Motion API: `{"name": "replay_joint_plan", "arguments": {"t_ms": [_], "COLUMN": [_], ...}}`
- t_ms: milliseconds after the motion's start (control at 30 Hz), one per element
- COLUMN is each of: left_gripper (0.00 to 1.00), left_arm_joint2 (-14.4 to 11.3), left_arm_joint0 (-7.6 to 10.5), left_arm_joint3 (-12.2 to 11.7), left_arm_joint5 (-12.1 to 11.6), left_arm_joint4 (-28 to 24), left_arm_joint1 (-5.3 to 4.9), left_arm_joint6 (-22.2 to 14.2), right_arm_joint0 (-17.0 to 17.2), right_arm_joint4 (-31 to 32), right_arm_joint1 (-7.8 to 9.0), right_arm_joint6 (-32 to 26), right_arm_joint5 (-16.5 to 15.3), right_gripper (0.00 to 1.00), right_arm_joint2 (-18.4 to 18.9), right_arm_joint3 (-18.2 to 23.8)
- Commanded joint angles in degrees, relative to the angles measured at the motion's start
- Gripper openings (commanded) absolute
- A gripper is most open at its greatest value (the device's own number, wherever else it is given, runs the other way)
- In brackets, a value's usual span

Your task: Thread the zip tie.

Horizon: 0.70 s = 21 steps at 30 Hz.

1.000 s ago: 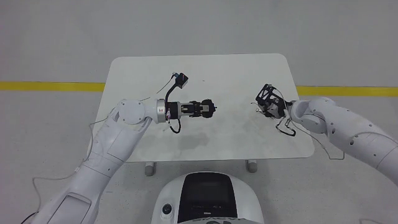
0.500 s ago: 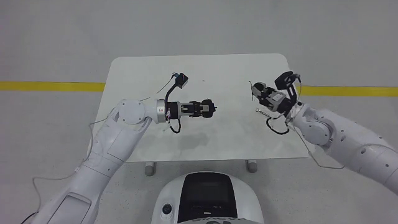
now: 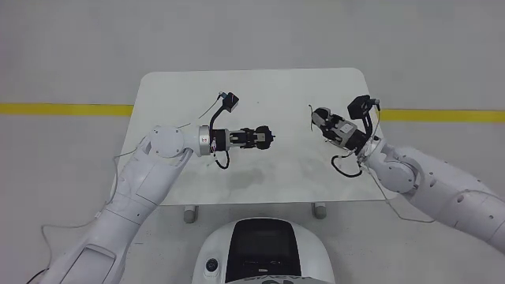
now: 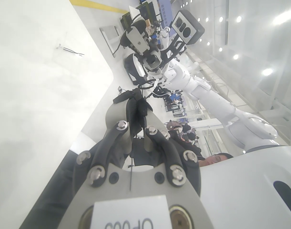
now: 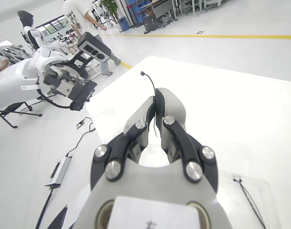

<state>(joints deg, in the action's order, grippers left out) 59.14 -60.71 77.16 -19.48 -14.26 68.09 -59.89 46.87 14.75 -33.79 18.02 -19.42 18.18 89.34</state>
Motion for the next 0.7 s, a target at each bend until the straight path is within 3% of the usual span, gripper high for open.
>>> {"name": "replay_joint_plan", "arguments": {"t_ms": [0, 400, 667], "left_gripper": [0.0, 0.0, 0.0], "left_arm_joint2": [0.0, 0.0, 0.0], "left_arm_joint0": [0.0, 0.0, 0.0], "left_arm_joint3": [0.0, 0.0, 0.0], "left_arm_joint5": [0.0, 0.0, 0.0], "left_arm_joint4": [0.0, 0.0, 0.0], "left_arm_joint1": [0.0, 0.0, 0.0], "left_arm_joint6": [0.0, 0.0, 0.0], "right_arm_joint0": [1.6, 14.2, 16.6], "right_arm_joint4": [-0.7, 3.3, 2.8], "right_arm_joint1": [-0.17, -0.18, 0.08], "right_arm_joint6": [3.5, 26.0, 31.8], "right_arm_joint5": [-0.1, -0.1, -0.1], "right_gripper": [0.0, 0.0, 0.0], "right_arm_joint2": [1.1, 2.1, 1.9], "right_arm_joint3": [0.2, 2.3, 5.2]}}
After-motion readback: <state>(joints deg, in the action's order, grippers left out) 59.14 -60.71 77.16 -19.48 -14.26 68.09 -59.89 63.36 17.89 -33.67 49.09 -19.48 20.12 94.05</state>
